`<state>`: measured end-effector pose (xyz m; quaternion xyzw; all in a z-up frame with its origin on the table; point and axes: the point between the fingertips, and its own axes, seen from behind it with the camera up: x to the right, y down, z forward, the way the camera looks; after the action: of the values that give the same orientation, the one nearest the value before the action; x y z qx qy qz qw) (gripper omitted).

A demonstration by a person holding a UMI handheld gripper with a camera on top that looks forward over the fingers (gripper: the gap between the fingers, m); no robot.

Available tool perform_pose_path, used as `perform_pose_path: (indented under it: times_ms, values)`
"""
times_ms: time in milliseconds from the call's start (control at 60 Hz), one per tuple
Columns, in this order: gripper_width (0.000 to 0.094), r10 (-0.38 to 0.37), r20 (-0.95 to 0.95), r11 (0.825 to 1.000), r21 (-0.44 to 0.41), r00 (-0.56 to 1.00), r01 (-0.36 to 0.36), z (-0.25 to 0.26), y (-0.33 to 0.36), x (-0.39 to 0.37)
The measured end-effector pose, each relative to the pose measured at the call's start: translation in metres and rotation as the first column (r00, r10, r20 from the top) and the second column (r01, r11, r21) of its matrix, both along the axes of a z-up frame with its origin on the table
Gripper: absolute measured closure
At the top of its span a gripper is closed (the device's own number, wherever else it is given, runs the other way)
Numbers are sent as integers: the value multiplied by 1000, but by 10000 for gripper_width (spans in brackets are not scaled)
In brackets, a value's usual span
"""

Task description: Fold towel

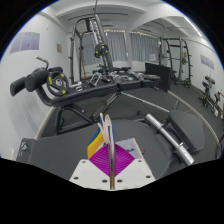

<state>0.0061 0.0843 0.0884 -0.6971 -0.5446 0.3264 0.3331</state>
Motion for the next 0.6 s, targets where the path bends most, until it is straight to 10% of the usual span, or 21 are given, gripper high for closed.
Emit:
perform_pose_path:
  times_ms: [200, 300, 600]
  values:
    - [876, -14, 67, 998, 55, 998, 11, -61, 49, 3]
    - [44, -41, 58, 981, 193, 997, 29, -65, 72, 9]
    - [78, -18, -42, 987, 156, 999, 25, 49, 16, 122]
